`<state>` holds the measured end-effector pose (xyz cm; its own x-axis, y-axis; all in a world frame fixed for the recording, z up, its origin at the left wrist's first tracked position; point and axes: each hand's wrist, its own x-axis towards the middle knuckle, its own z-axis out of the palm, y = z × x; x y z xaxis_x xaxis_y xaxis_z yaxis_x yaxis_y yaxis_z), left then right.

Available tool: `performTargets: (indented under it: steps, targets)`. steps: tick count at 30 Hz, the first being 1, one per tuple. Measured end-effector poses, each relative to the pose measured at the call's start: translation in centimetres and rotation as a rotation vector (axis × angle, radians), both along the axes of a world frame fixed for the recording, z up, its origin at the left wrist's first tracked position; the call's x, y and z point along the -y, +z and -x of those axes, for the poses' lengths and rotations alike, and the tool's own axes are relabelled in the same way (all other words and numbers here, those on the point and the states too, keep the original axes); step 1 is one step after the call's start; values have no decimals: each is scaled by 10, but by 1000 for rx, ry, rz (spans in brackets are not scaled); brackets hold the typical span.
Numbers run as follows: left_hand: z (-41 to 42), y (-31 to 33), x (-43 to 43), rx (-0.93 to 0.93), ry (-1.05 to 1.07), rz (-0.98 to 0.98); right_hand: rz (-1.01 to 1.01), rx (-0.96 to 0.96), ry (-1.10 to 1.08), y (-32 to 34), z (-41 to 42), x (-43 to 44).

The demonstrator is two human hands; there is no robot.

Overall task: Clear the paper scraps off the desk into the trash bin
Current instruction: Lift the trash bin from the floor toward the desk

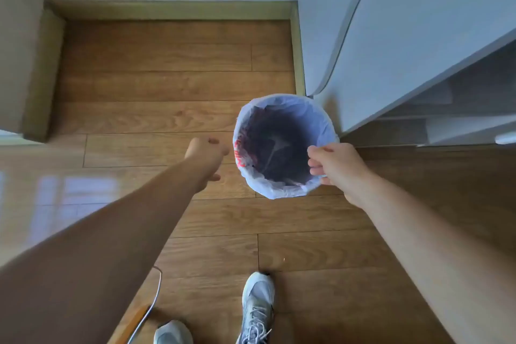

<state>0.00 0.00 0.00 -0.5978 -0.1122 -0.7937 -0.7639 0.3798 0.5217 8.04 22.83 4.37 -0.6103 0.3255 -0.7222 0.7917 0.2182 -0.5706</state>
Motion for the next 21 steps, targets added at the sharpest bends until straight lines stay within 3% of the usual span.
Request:
performTargets:
  steps: [5,9,14,21]
  targets:
    - [4,-53,-22,-35,-89,-10,-15,19,-14,-44,-6,-18]
    - [10,-73,-31,-89,-41,43,-27,24,-53,-58,-9,-27]
    - [12,-71,-32,-15,-90,-45,-39,17,-41,-58,-10,-28]
    - [-1,-35,-23,49,13,-198,-21,-3,20,-24,-4,-12]
